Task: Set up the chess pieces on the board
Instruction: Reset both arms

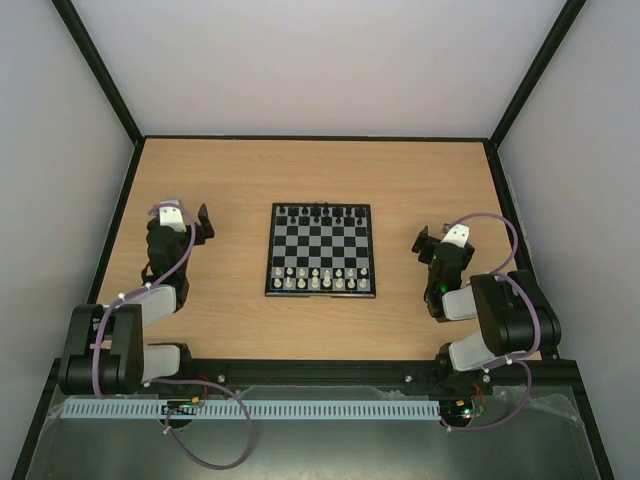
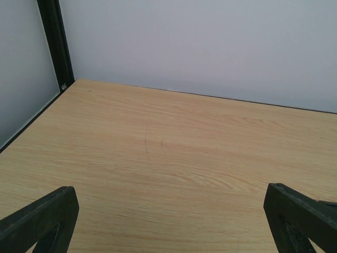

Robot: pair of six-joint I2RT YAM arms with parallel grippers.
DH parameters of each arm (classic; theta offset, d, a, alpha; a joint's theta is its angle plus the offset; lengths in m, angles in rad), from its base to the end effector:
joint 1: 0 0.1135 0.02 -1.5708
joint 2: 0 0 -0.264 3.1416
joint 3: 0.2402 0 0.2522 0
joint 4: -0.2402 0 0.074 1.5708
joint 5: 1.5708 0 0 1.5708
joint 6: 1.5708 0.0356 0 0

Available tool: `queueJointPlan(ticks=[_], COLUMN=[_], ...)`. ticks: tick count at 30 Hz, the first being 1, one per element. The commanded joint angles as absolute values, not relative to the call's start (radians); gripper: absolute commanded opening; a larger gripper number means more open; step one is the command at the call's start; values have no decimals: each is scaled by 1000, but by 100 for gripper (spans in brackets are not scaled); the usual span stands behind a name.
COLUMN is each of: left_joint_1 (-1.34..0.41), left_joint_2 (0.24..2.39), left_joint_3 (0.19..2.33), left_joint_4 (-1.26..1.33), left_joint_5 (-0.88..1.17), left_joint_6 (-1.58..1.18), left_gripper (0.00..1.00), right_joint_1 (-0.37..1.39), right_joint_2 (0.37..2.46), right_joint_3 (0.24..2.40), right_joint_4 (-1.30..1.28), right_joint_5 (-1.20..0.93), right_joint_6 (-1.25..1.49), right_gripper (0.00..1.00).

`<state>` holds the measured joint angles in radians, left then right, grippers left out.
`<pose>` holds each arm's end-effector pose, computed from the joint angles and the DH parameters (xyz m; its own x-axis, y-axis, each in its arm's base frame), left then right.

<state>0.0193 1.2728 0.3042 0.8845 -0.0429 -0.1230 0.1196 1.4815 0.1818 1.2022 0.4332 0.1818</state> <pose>0.2398 0.0062 0.1888 -0.0757 -0.1241 -0.9894 -0.0718 0.9903 -0.1187 0.2258 0.0121 0.1462 -0.0396 0.1605 -0.9862 0.3189 0.9374 0.1398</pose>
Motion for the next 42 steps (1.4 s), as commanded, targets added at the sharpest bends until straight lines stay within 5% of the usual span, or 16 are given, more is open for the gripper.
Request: queueJointPlan(ticks=[1,13,17,42], left_joint_1=[31,55,55,-8], left_joint_2=[1253,1351,1393,1528], left_joint_3=[291,253,182,262], left_joint_4=[946,1034,1237,1210], left_joint_5=[-55,-80,-126,-151], left_joint_6=[-134,-163,-150,-76], left_gripper=[99,99,99,99], right_joint_1=[117,116,116,116], right_joint_2=[1517,1523,1519,1521], right_joint_3=[201,202,203,206], right_joint_4=[1286,1302,1294,1291], right_joint_5=[432,430,429,428], right_joint_6=[165,164,165,164], right_gripper=[99,99,99,99])
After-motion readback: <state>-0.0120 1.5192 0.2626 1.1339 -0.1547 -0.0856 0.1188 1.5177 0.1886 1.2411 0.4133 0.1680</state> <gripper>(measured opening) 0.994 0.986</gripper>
